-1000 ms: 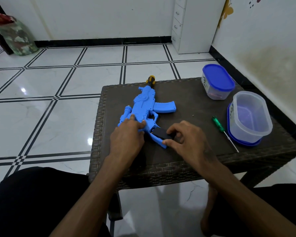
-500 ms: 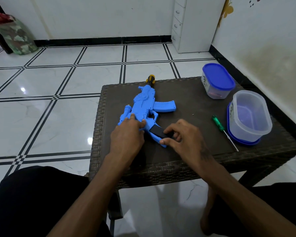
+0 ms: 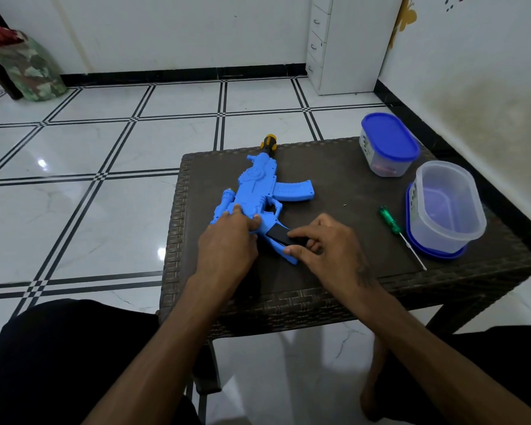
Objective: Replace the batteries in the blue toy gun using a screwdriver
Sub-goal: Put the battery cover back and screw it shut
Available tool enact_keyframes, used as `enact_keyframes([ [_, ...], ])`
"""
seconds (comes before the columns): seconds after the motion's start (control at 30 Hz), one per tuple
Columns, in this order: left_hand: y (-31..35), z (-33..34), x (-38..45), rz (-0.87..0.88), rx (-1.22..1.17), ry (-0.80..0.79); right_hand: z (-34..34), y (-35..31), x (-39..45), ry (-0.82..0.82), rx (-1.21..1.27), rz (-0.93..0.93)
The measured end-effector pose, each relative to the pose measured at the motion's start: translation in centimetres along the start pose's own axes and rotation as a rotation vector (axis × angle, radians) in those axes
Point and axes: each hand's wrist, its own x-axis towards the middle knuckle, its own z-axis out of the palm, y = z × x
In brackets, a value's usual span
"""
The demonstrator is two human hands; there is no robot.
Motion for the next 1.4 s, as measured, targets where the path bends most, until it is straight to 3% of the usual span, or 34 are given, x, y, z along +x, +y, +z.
enact_keyframes([
  [0.13, 0.0, 0.0, 0.0, 0.002, 0.003, -0.004, -0.4, 0.0, 0.5, -0.074, -0.029, -0.006],
  [0.3, 0.0, -0.1, -0.1, 0.004, 0.01, 0.0, -2.1, 0.8, 0.8, -0.262, -0.125, -0.157],
  [0.7, 0.1, -0.2, 0.0, 0.003, 0.022, -0.009, -1.0, 2.5, 0.5, -0.139, -0.273, -0.469],
  [1.4, 0.0, 0.0, 0.0, 0.017, 0.01, 0.012, -1.7, 3.8, 2.6, -0.191, -0.244, -0.604],
])
